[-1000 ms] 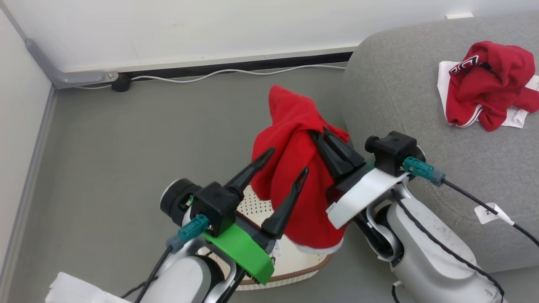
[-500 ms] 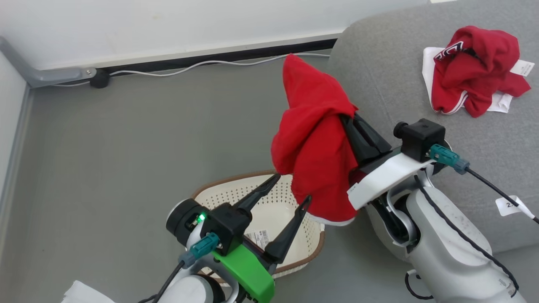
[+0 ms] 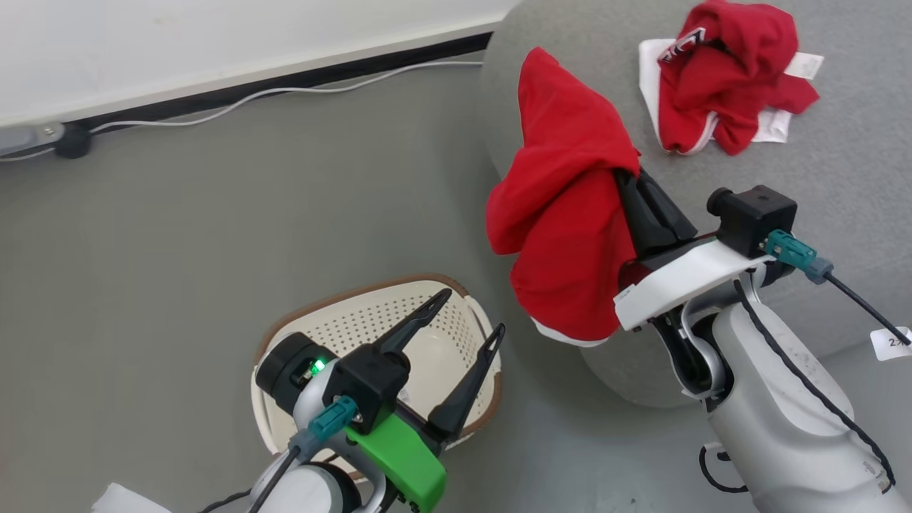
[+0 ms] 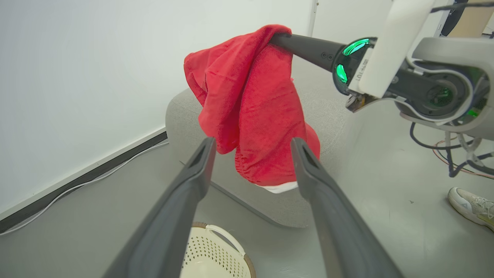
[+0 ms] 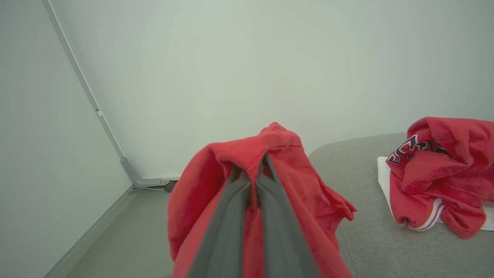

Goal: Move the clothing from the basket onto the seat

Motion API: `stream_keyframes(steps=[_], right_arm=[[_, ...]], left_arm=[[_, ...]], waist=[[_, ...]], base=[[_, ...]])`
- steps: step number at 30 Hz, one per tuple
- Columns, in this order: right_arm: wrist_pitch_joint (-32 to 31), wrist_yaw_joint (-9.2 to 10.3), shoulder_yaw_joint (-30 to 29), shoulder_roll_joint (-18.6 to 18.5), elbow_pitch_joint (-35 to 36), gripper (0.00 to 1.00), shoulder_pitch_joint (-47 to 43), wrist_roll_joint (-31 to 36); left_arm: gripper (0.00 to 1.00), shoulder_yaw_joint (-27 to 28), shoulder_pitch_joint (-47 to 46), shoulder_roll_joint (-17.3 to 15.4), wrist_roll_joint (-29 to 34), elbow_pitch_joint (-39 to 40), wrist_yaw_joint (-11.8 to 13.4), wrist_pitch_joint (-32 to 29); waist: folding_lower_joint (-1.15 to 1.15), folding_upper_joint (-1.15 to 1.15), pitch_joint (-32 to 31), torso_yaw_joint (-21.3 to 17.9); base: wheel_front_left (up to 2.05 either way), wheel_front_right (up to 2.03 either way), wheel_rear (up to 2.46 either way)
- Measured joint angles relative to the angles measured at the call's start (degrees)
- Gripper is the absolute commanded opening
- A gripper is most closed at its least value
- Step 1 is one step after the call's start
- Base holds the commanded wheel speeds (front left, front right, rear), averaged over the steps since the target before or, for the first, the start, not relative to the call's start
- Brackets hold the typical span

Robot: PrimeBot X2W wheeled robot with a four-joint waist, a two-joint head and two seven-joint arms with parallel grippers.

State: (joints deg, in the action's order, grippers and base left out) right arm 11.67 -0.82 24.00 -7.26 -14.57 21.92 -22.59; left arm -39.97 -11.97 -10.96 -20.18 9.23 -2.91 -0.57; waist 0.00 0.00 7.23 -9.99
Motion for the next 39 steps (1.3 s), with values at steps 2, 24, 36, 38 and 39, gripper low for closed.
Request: stream_keyframes(steps=[2, 24, 36, 38, 39], right_arm=[[0.25, 0.34, -0.62, -0.05, -0.09, 0.0, 0.0, -0.49], [1.98, 2.0, -9.09, -0.99, 0.08, 0.0, 1.54, -3.59], [2.44, 1.91, -15.34, -5.98, 0.62, 0.0, 15.18, -3.79], [2.48, 1.86, -16.39, -6.92, 0.81, 0.0, 18.3, -3.79], [2.48, 1.86, -16.79, -7.55, 0.8, 0.0, 19.87, -3.79]], left_arm=[[1.0, 0.24, 0.0, -0.27, 0.25, 0.14, 0.1, -0.01], [1.0, -0.58, -2.5, -1.31, 2.72, 2.04, 0.01, -2.47], [1.0, -1.29, -4.54, -1.26, 3.07, 2.67, -0.62, -3.48], [1.0, -1.41, -4.89, -1.21, 3.2, 2.9, -0.62, -3.5], [1.0, -1.53, -5.06, -1.15, 3.25, 3.02, -0.63, -3.71]], waist=[[0.0, 0.0, 0.48, -1.27], [0.0, 0.0, 8.33, -11.99], [0.0, 0.0, 11.99, -10.98], [0.0, 0.0, 12.74, -10.54], [0.0, 0.0, 13.14, -10.3]], base=[[0.0, 0.0, 0.0], [0.0, 0.0, 0.0], [0.0, 0.0, 0.0], [0.0, 0.0, 0.0], [0.0, 0.0, 0.0]])
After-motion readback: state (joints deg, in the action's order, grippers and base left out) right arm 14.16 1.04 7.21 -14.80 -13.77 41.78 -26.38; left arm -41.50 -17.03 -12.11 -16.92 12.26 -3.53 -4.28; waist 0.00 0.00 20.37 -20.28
